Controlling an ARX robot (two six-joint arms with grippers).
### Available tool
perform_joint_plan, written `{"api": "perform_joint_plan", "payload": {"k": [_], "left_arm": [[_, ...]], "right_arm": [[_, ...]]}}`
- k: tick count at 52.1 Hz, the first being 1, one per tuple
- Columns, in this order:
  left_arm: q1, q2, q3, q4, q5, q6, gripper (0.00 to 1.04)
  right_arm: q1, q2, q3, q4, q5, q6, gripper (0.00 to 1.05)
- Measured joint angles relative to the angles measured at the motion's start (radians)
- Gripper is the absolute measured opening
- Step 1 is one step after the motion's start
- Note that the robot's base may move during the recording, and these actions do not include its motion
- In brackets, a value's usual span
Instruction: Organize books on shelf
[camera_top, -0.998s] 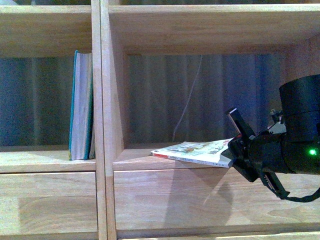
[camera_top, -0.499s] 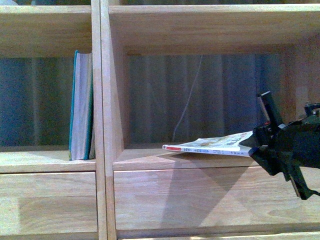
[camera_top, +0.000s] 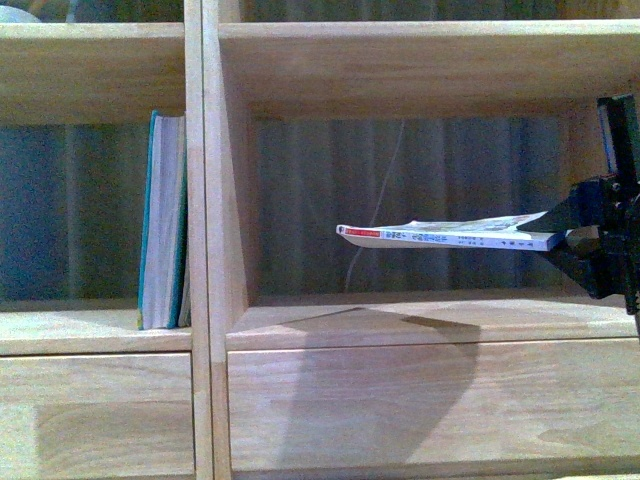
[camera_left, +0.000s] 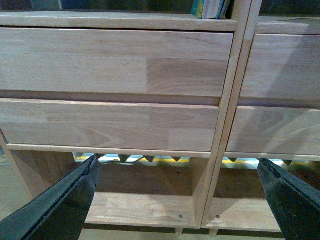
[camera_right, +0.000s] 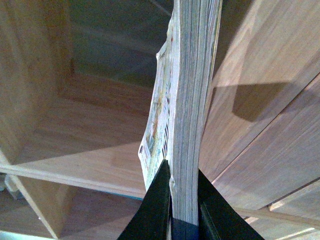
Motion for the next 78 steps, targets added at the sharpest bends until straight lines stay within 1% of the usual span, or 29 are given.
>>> {"api": "perform_joint_plan", "payload": {"k": [4, 5, 7, 8, 10, 11, 13, 15, 20, 31, 36, 45, 59, 71, 78], "left_arm": [[0.000, 0.000, 0.000, 0.000, 0.001, 0.000, 0.98], [0.008, 0.005, 0.001, -0.003, 0.038, -0.007, 0.98], [0.057, 0.032, 0.010, -0.001, 0.190, -0.036, 0.98], [0.068, 0.043, 0.014, 0.002, 0.225, -0.047, 0.98], [0.097, 0.094, 0.032, 0.030, 0.353, -0.071, 0.98], [0.100, 0.108, 0.038, 0.040, 0.378, -0.082, 0.98], [0.101, 0.163, 0.072, 0.085, 0.464, -0.112, 0.98], [0.095, 0.208, 0.107, 0.118, 0.509, -0.131, 0.98], [0.050, 0.395, 0.255, 0.245, 0.539, -0.222, 0.98], [-0.001, 0.663, 0.468, 0.429, 0.636, -0.368, 0.98], [-0.027, 0.777, 0.557, 0.507, 0.653, -0.476, 0.98], [-0.092, 0.965, 0.678, 0.607, 0.602, -0.686, 0.98], [-0.171, 1.117, 0.715, 0.798, 0.528, -0.954, 0.98], [-0.241, 1.178, 0.755, 0.956, 0.484, -1.108, 0.98], [-0.285, 1.209, 0.784, 0.993, 0.458, -1.145, 0.98]], "right_arm": [[0.011, -0.057, -0.022, -0.019, -0.013, -0.014, 0.07], [0.018, -0.078, -0.030, -0.026, -0.020, -0.021, 0.07], [0.024, -0.097, -0.037, -0.032, -0.027, -0.028, 0.07], [0.029, -0.109, -0.041, -0.035, -0.032, -0.032, 0.07], [0.039, -0.125, -0.045, -0.040, -0.037, -0.042, 0.07], [0.046, -0.135, -0.047, -0.044, -0.040, -0.046, 0.07], [0.056, -0.147, -0.050, -0.050, -0.051, -0.056, 0.07], [0.068, -0.160, -0.052, -0.057, -0.057, -0.066, 0.07], [0.092, -0.182, -0.060, -0.064, -0.056, -0.089, 0.07], [0.111, -0.187, -0.083, -0.061, -0.061, -0.103, 0.07], [0.119, -0.190, -0.095, -0.037, -0.066, -0.099, 0.07], [0.138, -0.212, -0.106, 0.015, -0.079, -0.069, 0.07], [0.162, -0.249, -0.130, 0.101, -0.098, 0.002, 0.07], [0.225, -0.271, -0.158, 0.138, -0.099, 0.025, 0.07], [0.260, -0.273, -0.166, 0.150, -0.098, 0.032, 0.07]]}}
